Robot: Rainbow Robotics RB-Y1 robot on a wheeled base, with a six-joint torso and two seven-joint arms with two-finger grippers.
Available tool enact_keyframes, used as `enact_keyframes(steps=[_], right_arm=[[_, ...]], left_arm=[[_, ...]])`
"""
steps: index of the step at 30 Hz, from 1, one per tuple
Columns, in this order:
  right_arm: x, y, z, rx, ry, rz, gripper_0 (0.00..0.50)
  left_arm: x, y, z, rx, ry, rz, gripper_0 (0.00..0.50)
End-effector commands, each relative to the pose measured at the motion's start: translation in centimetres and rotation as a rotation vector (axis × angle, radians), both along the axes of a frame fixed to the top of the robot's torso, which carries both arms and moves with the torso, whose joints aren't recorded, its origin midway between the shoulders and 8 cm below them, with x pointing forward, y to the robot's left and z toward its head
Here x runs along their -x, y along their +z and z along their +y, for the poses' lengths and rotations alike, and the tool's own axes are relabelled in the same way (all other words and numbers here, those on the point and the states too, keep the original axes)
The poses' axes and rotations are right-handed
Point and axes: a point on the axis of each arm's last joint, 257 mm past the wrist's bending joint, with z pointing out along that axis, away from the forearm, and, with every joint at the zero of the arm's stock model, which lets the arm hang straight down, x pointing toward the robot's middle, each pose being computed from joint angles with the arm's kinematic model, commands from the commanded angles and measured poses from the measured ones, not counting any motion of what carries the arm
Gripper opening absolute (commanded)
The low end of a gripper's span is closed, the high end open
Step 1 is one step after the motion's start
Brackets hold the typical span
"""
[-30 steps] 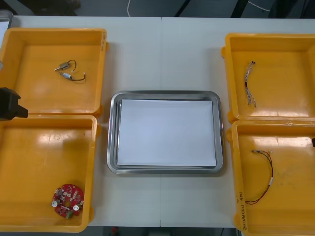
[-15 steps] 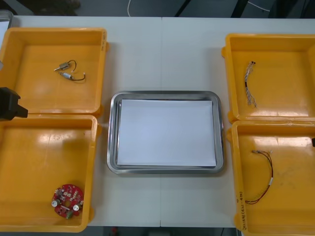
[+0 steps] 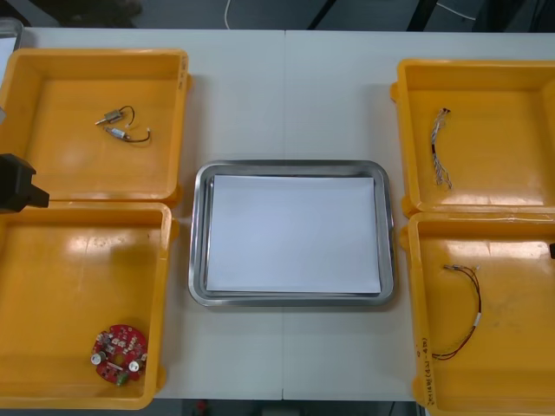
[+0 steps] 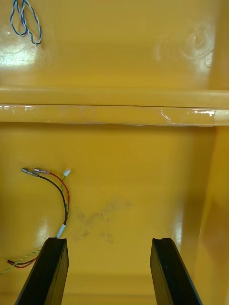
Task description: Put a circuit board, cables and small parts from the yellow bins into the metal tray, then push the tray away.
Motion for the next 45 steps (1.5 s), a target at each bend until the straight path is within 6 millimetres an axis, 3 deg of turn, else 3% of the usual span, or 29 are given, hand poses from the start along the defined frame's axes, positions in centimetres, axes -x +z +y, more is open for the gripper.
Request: enact_keyframes(steps=[1,13,14,16,20,27,45], right_arm=[[0.5,0.9,-0.8,0.020,-0.026,-0.017,0.500],[0.5,0.9,-0.8,0.020,-0.026,-0.017,0.500],[0.5,0.9,-0.8,0.020,-0.026,-0.017,0.500],[0.0,2.1,-1.2,0.042,-0.029,-0.042,0.500],[-0.4,3.2,-1.5,0.084,-0.023,-0.067,0.500],[-0.1,2.5,-1.7,0.178,-0.042,-0.056,0.500],[1.7,0.3,1.4,0.075,-0.078,-0.070,0.500]], left_arm=[[0.4,0.9,1.4,-0.060,-0.027,-0.021,0.500],[0.4,0.9,1.4,-0.060,-0.027,-0.021,0.500],[1.7,-2.2,0.9,-0.031,-0.027,0.056,0.500],[1.8,-2.7,0.7,-0.028,-0.024,0.060,0.500],[1.7,-2.4,0.8,-0.038,-0.028,0.056,0.500],[2.0,-2.4,0.8,-0.047,-0.048,0.062,0.500],[8.7,-5.3,-0.4,-0.139,-0.199,0.152,0.500]])
